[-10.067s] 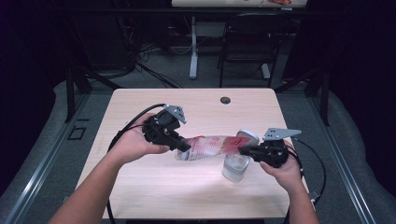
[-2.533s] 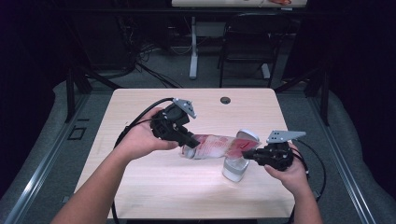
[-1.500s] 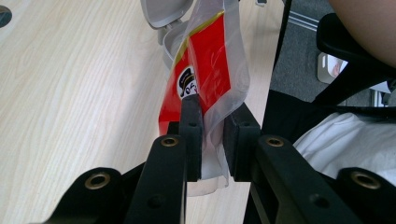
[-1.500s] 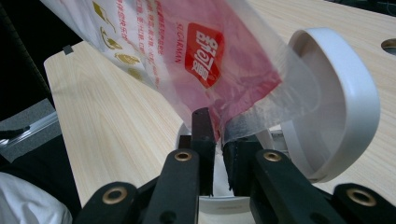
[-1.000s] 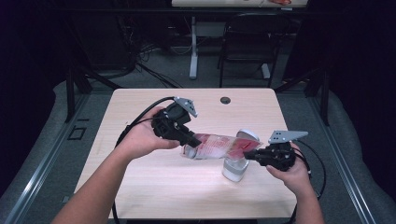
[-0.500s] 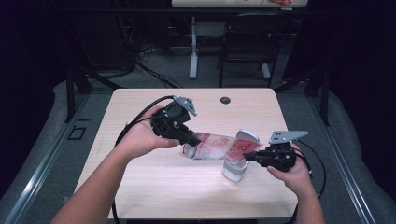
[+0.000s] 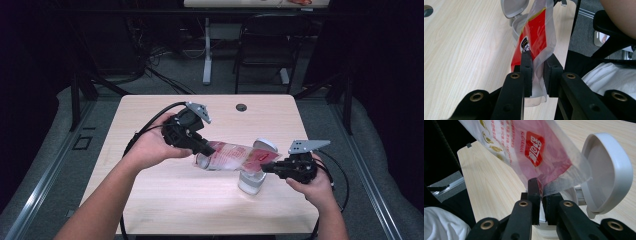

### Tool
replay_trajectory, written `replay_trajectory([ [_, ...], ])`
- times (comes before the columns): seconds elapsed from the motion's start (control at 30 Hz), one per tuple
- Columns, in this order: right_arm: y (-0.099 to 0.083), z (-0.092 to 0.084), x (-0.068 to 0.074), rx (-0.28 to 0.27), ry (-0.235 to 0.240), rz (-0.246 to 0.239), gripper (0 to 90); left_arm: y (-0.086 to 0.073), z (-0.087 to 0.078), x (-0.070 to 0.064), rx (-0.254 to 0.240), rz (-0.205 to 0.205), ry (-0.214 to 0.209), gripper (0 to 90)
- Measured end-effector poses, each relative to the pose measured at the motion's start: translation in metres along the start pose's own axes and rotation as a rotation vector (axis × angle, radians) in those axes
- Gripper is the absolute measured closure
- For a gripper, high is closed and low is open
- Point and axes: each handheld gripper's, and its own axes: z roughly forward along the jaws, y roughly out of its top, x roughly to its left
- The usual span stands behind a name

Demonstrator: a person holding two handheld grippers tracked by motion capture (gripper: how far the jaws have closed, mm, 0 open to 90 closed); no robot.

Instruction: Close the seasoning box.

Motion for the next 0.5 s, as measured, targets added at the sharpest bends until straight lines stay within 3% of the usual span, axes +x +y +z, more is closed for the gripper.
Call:
replay_trajectory([
  [0.5,0.0006,0.0028,0.0007,0.001,-0.002,-0.001,85.2,0.0003,-0.0026,-0.0009,-0.002,0.006,0.006,79.7],
])
